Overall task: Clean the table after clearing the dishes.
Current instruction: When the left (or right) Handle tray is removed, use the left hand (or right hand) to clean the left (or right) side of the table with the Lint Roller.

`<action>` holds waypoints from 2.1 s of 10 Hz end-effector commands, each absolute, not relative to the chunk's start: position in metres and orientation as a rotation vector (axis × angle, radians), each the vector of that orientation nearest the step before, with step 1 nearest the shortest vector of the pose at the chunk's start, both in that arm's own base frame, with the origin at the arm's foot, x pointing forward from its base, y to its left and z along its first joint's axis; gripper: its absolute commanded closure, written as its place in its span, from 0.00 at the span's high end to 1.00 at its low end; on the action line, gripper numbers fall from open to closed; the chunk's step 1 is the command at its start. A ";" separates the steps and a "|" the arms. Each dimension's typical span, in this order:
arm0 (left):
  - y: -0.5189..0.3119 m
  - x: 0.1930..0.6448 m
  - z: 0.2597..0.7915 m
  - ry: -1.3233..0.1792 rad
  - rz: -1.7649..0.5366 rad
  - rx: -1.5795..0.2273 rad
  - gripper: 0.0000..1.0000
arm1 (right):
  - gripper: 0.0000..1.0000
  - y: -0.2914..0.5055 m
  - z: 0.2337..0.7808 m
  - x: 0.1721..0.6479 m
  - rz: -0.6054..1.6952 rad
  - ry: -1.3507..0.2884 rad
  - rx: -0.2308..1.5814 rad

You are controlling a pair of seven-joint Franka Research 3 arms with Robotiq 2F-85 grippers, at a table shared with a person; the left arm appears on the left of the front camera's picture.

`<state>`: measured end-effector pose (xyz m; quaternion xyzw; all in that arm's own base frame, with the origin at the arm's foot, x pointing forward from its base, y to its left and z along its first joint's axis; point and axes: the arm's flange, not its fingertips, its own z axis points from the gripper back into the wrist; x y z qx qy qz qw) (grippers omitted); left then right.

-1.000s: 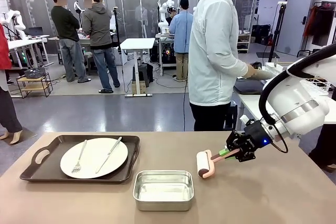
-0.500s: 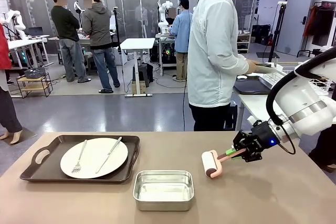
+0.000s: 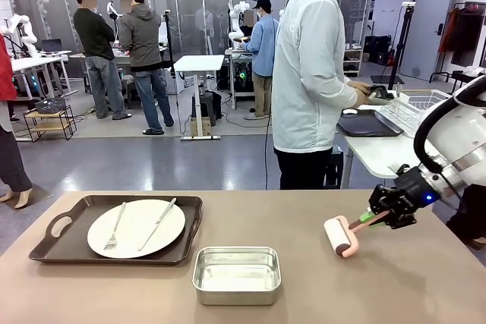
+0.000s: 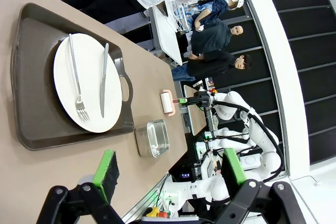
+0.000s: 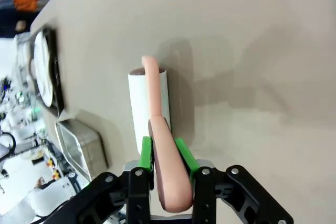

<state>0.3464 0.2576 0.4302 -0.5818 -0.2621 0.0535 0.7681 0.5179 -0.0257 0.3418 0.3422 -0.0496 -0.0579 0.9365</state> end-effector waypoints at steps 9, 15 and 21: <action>0.260 0.344 0.431 -0.573 0.115 -1.264 1.00 | 0.22 -0.036 0.362 0.499 -0.237 -0.026 0.011; 0.260 0.344 0.431 -0.573 0.115 -1.264 1.00 | 0.22 -0.027 0.397 0.498 -0.237 -0.001 -0.133; 0.260 0.344 0.431 -0.573 0.115 -1.264 1.00 | 0.22 0.006 0.469 0.466 -0.124 -0.129 -0.180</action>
